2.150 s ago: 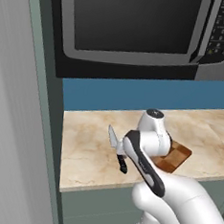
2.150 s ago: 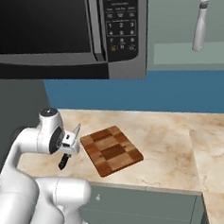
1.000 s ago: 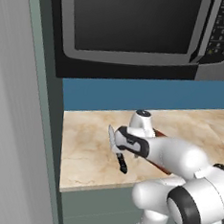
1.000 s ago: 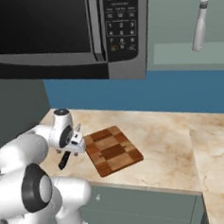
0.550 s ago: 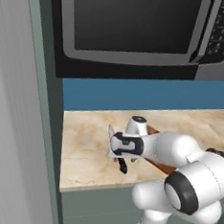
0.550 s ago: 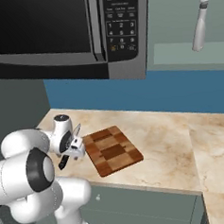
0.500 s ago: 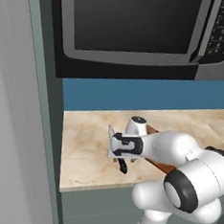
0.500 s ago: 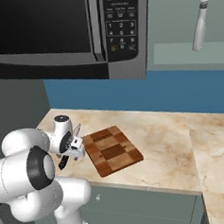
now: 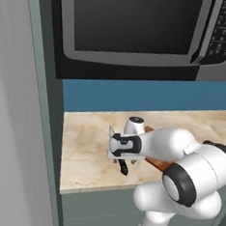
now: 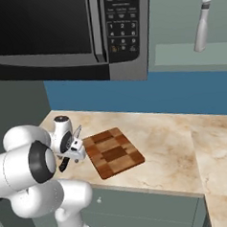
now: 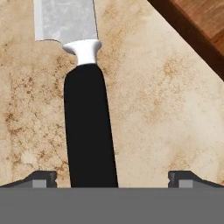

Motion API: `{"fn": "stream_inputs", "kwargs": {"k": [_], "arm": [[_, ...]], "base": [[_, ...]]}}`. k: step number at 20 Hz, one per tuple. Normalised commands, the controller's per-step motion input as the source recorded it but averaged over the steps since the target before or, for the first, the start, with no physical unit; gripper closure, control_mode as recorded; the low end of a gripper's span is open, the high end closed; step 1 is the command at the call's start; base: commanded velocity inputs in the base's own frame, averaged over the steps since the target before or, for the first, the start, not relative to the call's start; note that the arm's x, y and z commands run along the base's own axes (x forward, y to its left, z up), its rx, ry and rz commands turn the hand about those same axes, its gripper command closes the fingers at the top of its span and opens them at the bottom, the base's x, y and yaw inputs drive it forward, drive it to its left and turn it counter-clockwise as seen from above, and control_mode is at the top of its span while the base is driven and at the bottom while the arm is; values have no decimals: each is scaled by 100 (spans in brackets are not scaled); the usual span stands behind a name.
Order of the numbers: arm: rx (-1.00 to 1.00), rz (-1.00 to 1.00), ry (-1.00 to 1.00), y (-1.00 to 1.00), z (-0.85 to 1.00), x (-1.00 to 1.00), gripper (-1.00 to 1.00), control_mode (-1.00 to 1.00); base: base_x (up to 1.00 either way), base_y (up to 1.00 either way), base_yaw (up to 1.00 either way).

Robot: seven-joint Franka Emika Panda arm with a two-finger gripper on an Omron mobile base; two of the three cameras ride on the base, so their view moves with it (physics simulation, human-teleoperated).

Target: Move the cutting board and knife to the sink. Then move spray from the cabinet to the counter.

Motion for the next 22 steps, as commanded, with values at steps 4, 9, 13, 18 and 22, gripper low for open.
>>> {"fn": "stream_inputs", "kwargs": {"k": [4, 9, 13, 18, 22], "arm": [[0, 0, 0, 0, -32, 0, 100, -100], [0, 0, 0, 0, -18, 0, 100, -100], [0, 0, 0, 0, 0, 0, 100, -100], [0, 0, 0, 0, 0, 0, 100, -100], [0, 0, 0, 0, 0, -4, 100, -100]], "base": [[0, 0, 0], [0, 0, 0], [0, 0, 0], [0, 0, 0], [0, 0, 0]]}}
